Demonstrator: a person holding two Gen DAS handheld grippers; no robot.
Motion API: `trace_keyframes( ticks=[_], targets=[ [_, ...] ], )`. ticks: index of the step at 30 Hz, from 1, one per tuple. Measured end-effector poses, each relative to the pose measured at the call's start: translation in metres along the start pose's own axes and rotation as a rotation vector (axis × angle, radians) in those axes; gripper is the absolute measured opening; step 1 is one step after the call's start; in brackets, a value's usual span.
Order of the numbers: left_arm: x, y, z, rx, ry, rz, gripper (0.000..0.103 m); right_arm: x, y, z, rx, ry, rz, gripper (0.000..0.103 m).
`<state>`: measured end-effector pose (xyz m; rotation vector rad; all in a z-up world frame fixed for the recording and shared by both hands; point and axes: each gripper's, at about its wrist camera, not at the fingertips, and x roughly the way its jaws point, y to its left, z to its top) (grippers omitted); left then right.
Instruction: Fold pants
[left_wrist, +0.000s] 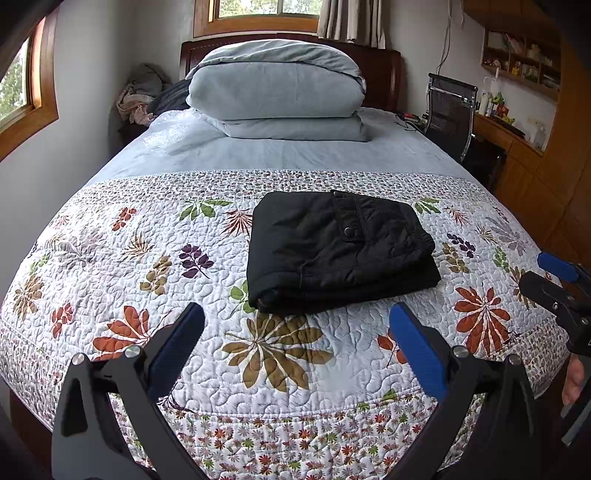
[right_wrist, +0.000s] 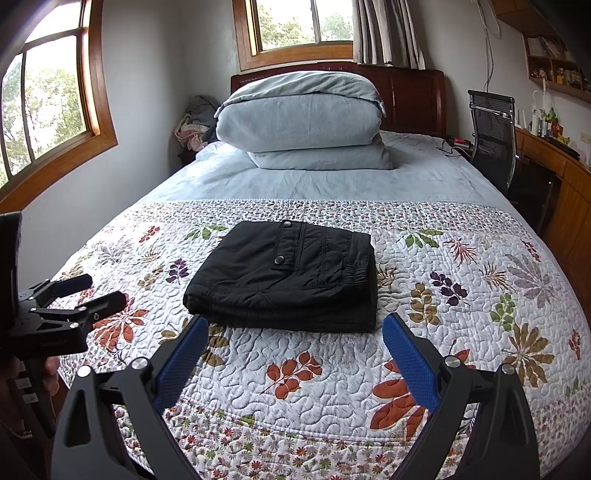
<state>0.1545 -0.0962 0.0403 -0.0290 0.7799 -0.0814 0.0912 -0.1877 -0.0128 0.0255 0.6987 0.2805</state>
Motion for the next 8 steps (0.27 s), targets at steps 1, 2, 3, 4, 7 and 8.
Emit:
trace_keyframes(
  ticks=[1, 2, 3, 4, 7, 8],
  targets=[
    [0.0004, 0.0006, -0.0001, -0.004, 0.002, -0.003, 0.1, 0.0, -0.0002, -0.0001, 0.0, 0.0, 0.0, 0.096],
    [0.0005, 0.001, -0.0002, -0.007, 0.004, -0.007, 0.1, -0.0001, -0.0003, -0.0002, 0.001, 0.001, -0.001, 0.096],
    [0.0009, 0.0016, -0.0002, -0.011, 0.007, -0.008, 0.1, 0.0, 0.0001, 0.0001, 0.0, 0.0, -0.001, 0.096],
    [0.0013, 0.0019, -0.0003, -0.013, 0.008, -0.008, 0.1, -0.0003, -0.0004, -0.0003, 0.001, 0.0, -0.001, 0.096],
    [0.0016, 0.0018, -0.0008, -0.012, 0.01, -0.006, 0.1, 0.0009, -0.0001, -0.0008, 0.0, 0.002, 0.001, 0.096],
    [0.0016, 0.0018, -0.0008, -0.013, 0.011, -0.007, 0.1, 0.0014, 0.0003, -0.0008, -0.001, 0.003, 0.001, 0.096]
  ],
)
